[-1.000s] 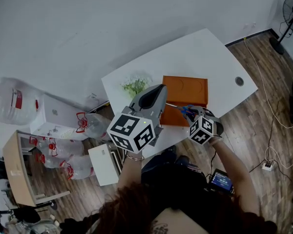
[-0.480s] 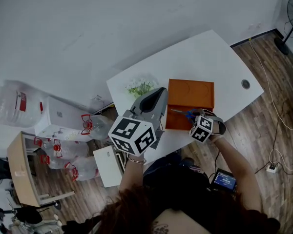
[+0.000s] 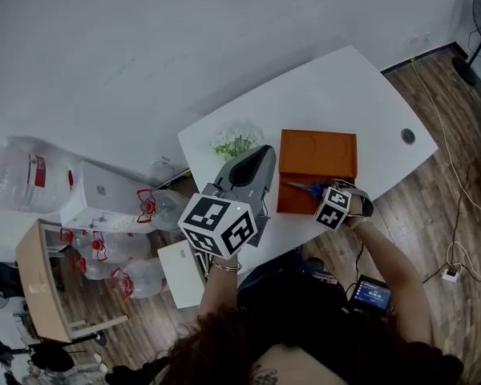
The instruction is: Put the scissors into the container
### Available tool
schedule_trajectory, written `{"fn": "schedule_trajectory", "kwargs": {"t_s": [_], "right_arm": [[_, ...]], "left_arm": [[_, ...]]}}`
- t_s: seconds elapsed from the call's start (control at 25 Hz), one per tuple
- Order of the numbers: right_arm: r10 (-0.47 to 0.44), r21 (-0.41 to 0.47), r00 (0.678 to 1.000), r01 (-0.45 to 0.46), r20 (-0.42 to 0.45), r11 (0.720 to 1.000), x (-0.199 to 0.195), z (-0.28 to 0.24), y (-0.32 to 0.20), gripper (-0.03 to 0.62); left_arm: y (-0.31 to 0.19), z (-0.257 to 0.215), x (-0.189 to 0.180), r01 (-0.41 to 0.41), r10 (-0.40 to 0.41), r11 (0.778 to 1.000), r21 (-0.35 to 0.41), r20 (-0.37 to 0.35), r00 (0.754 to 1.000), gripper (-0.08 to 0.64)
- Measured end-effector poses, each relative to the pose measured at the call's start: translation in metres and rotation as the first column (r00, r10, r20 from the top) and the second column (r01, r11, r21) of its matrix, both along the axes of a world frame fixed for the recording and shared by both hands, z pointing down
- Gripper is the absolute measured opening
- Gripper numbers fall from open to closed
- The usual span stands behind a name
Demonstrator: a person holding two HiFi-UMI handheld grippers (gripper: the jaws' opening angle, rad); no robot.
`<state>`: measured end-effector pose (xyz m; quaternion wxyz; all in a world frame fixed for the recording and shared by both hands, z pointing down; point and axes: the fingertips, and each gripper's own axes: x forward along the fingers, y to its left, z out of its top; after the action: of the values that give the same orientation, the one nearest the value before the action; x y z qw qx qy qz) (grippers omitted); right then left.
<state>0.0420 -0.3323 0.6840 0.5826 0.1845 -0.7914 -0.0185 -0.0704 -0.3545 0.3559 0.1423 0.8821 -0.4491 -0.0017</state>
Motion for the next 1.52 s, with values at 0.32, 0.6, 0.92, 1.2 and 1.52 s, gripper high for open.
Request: {"fn": "schedule_trajectory", "kwargs": {"t_s": [0.32, 0.6, 0.92, 1.2, 1.52], "right_arm": [[0.003, -0.048, 1.0, -0.004, -0.027, 0.999, 0.0, 0.007, 0.002, 0.078], [0.0, -0.061, 0.999, -0.003, -0.052, 0.998, 0.0, 0.007, 0.002, 0.081], [0.009, -0.066, 0.999, -0.012, -0.053, 0.998, -0.001, 0.007, 0.003, 0.097], [0.054, -0.032, 0.998, -0.054, 0.011, 0.998, -0.002, -0.012, 0.002, 0.093], [0.197, -0.014, 0.963, -0.198, 0.184, 0.98, -0.007, -0.046, 0.001, 0.074]], "left_arm": [[0.002, 0.004, -0.003, -0.002, 0.002, 1.0, -0.008, -0.01, 1.0, 0.015], [0.003, 0.006, -0.006, -0.004, 0.004, 1.0, -0.019, -0.02, 1.0, 0.015], [0.009, 0.009, -0.008, -0.009, 0.008, 1.0, -0.024, -0.027, 1.0, 0.015], [0.011, 0.005, -0.011, 0.003, -0.003, 1.0, -0.014, -0.031, 1.0, 0.015], [0.017, 0.003, -0.006, 0.003, -0.003, 1.0, -0.001, -0.014, 1.0, 0.015]]}}
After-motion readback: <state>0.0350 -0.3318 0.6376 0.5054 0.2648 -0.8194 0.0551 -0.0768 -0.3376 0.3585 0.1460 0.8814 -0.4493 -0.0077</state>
